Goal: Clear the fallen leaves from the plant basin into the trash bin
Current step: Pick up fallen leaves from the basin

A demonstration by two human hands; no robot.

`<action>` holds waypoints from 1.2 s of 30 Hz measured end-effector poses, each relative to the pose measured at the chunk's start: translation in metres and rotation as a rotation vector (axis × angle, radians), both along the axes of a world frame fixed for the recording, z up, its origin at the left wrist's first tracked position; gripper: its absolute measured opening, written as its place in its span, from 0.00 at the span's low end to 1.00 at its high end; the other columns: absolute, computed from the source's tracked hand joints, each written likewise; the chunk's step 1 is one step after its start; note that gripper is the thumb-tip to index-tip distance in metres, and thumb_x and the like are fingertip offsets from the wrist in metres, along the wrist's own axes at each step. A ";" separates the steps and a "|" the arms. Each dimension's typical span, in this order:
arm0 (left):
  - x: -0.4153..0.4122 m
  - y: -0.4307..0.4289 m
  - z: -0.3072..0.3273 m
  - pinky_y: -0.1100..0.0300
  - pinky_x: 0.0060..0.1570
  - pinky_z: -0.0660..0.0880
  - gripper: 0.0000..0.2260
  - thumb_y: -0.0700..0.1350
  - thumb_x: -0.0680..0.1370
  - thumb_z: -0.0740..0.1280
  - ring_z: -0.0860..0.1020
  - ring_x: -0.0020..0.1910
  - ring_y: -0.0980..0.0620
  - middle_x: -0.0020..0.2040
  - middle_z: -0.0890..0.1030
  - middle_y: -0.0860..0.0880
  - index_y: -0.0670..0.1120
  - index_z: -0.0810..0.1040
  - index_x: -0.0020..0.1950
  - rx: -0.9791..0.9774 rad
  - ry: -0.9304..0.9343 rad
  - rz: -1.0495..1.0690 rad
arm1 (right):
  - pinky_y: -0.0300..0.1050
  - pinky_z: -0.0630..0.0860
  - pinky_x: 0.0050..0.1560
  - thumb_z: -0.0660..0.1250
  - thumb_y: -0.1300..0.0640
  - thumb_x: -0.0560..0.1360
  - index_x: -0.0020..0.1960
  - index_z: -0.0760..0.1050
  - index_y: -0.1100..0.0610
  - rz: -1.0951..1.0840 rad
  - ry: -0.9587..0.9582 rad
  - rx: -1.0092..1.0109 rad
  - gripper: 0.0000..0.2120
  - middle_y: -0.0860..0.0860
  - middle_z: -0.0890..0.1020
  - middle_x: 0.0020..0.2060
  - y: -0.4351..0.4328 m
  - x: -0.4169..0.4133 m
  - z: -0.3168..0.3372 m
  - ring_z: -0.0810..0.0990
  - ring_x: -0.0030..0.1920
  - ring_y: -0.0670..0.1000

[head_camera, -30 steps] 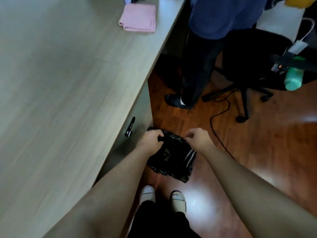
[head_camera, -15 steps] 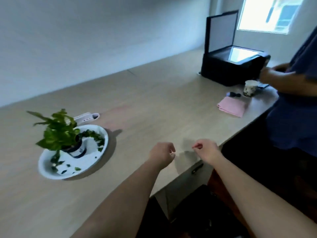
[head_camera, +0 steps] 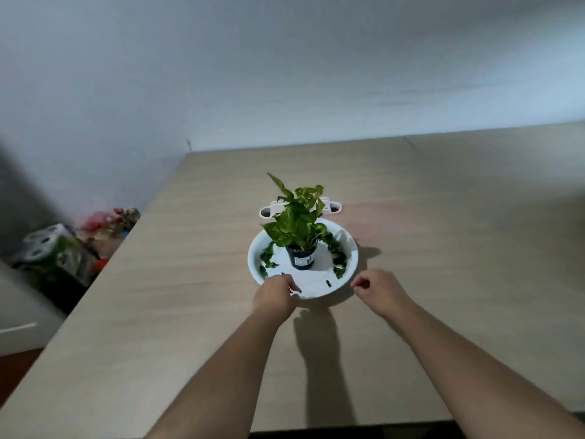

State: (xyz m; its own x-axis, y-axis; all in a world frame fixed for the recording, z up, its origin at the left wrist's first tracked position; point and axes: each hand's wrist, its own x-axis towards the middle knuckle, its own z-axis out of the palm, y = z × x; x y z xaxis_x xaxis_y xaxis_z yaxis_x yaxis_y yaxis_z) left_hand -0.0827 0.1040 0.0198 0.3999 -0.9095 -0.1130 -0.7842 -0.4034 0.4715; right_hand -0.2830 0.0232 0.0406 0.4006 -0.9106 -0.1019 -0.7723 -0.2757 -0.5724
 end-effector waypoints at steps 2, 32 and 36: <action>0.024 -0.008 -0.007 0.54 0.52 0.75 0.11 0.46 0.72 0.68 0.78 0.56 0.46 0.57 0.80 0.47 0.48 0.77 0.54 0.018 -0.014 -0.016 | 0.42 0.74 0.51 0.65 0.61 0.72 0.47 0.83 0.57 0.027 0.026 0.000 0.08 0.54 0.84 0.49 -0.011 0.025 -0.008 0.81 0.49 0.53; 0.069 -0.098 -0.059 0.53 0.44 0.75 0.07 0.42 0.68 0.72 0.78 0.49 0.42 0.51 0.77 0.42 0.44 0.81 0.45 0.247 -0.051 -0.412 | 0.49 0.77 0.46 0.76 0.48 0.64 0.52 0.73 0.55 0.161 0.421 0.089 0.22 0.53 0.76 0.51 -0.062 0.128 -0.068 0.79 0.51 0.56; 0.073 -0.099 -0.063 0.57 0.45 0.75 0.06 0.36 0.68 0.70 0.80 0.48 0.44 0.47 0.83 0.42 0.42 0.84 0.43 0.234 0.064 -0.365 | 0.52 0.80 0.48 0.76 0.57 0.66 0.43 0.73 0.55 0.192 0.399 0.177 0.13 0.54 0.77 0.48 -0.065 0.133 -0.069 0.80 0.49 0.58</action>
State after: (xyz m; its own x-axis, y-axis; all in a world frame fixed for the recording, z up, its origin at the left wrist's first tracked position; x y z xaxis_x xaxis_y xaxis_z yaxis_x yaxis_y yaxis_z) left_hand -0.0093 0.0052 -0.0428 0.0420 -0.9369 -0.3469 -0.8672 -0.2067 0.4531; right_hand -0.1500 -0.0422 -0.0285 0.4580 -0.7787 -0.4287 -0.8859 -0.3600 -0.2925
